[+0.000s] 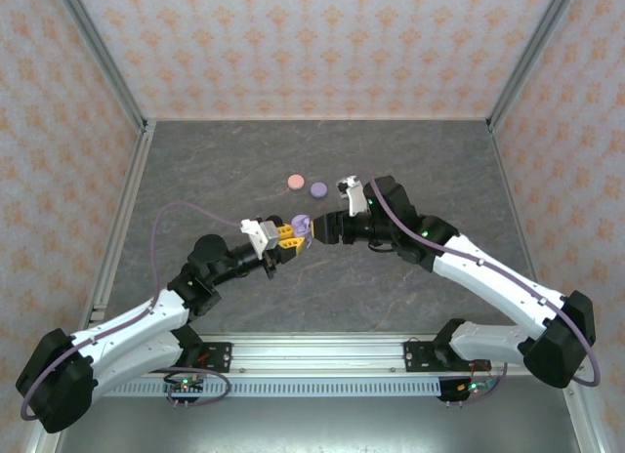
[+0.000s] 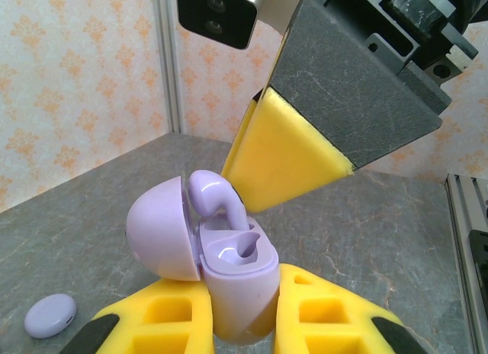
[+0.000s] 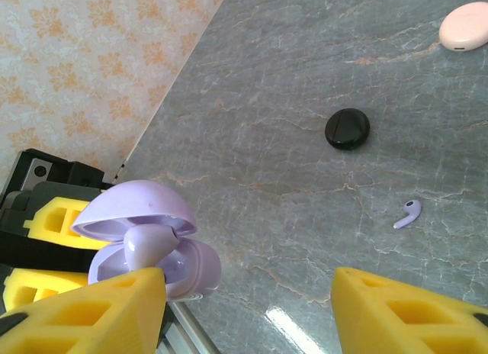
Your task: Insert wireless bluetooth earbuds into charging case
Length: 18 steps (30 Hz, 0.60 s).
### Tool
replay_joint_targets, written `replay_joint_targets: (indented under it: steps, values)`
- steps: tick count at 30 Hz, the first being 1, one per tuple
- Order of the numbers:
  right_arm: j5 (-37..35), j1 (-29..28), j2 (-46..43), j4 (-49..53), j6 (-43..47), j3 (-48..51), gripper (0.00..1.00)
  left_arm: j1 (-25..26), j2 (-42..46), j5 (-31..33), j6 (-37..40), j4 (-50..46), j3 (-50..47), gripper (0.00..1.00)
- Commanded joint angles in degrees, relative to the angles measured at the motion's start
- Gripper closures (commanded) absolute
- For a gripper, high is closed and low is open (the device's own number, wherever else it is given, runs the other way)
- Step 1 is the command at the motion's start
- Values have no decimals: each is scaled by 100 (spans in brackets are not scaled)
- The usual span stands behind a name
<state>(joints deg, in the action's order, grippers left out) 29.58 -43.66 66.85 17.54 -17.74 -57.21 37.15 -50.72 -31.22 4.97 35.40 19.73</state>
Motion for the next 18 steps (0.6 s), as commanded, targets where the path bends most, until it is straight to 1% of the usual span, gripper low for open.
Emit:
replay_joint_targets:
  steps: [1,13,18]
  values:
    - [183,15,22,-225,62,-18,41,65,100,-68,127,88,-39,100]
    - [274,15,-31,-347,26,29,40,65,80,-77,118,90,-57,100]
    - [178,15,-106,-205,128,25,39,65,80,-75,116,91,-57,100]
